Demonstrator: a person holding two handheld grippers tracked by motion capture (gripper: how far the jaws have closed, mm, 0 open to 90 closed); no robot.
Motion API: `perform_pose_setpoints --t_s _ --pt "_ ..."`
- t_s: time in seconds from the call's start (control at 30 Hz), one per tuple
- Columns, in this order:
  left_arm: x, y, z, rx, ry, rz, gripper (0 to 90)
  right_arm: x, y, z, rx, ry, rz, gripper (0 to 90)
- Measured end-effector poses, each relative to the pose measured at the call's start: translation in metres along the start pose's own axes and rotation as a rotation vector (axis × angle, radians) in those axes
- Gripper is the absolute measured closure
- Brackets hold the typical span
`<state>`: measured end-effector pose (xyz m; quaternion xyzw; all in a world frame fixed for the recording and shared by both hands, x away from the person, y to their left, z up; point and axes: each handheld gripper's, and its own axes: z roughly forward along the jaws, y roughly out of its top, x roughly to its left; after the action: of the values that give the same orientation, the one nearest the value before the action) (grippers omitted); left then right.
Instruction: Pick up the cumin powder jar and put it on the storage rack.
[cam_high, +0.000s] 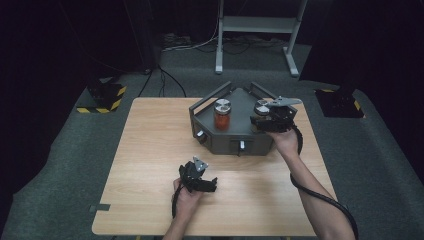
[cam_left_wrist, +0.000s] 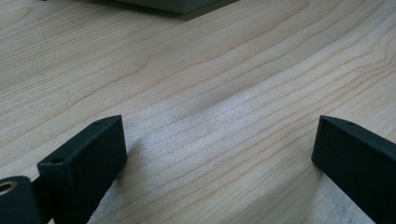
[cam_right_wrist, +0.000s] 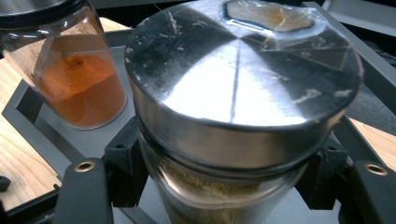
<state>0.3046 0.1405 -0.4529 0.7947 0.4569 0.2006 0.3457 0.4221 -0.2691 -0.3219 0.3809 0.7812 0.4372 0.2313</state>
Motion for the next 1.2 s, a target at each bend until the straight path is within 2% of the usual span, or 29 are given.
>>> perform_pose_setpoints --t_s 0.2,0.3,0.73,0.9,1.2 --pt "0.000 0.000 0.000 0.000 -0.001 -0.001 3.2 0.000 -0.002 -0.001 -0.002 0.003 -0.003 31.3" --pt "0.000 0.000 0.000 0.000 0.000 -0.001 3.2 0.002 -0.003 -0.001 0.001 -0.002 -0.020 31.2" --pt "0.000 0.000 0.000 0.000 0.000 -0.001 3.2 0.003 -0.004 -0.001 -0.002 -0.004 -0.009 30.5" --pt "0.000 0.000 0.000 0.000 0.000 0.000 3.2 -0.005 -0.009 -0.003 -0.027 0.023 0.041 21.5" --pt "0.000 0.000 0.000 0.000 0.000 0.000 3.2 -0.009 -0.017 -0.010 -0.036 0.038 0.044 14.4"
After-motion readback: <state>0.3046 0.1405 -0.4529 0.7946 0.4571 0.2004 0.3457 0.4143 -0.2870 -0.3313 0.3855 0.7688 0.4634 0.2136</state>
